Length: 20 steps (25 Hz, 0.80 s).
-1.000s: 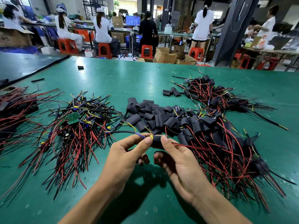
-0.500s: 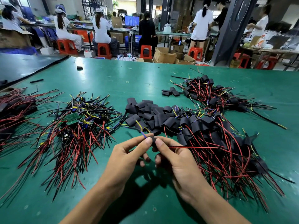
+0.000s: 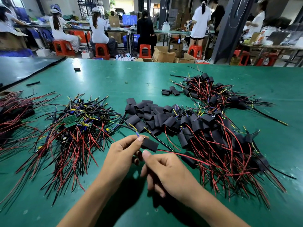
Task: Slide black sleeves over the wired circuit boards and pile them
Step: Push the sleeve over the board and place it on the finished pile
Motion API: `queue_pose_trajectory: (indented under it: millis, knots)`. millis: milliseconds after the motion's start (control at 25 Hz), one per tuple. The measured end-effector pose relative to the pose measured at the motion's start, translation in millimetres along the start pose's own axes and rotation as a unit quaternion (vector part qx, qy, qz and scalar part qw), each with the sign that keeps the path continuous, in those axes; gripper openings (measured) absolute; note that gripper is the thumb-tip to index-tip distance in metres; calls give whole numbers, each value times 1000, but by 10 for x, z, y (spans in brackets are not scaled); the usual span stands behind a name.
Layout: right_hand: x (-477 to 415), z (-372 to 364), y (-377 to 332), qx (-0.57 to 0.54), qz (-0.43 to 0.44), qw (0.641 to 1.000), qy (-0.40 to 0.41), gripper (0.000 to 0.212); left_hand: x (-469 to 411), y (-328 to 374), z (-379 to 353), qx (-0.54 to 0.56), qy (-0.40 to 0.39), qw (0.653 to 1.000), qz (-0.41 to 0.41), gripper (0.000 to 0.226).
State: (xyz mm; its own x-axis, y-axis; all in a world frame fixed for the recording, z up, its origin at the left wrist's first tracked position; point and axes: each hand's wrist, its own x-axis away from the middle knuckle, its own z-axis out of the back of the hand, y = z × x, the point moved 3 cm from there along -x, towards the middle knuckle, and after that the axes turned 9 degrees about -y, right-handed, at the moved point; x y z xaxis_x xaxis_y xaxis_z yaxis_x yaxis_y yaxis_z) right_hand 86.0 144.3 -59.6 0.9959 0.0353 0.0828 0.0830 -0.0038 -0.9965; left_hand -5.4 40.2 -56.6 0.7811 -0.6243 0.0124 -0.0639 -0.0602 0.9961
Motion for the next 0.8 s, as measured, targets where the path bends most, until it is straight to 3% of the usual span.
queue_pose_trajectory:
  millis: [120,200,320,400,560,640,800]
  knots:
    - [75,-53,-69,39,70,996,-28,37,-29,-8,-11,-144,9,989,-33,17]
    - [99,-27,-100,122,141,981,57,28,-13,-15,-60,-190,-6,980,-60,14]
    - [122,79,-127,262,250,912,194,17,40,-14,-218,-211,-91,968,-102,21]
    - [107,172,-94,328,273,873,235,13,44,-39,-311,-224,-127,959,-118,30]
    - [-10,365,52,436,151,853,244,14,-67,-124,-255,-143,-106,983,-33,51]
    - [-30,449,66,509,103,817,250,15,-66,-177,-216,-102,-107,989,2,45]
    - [10,615,13,562,69,787,246,31,13,-178,-175,-159,-69,985,-8,26]
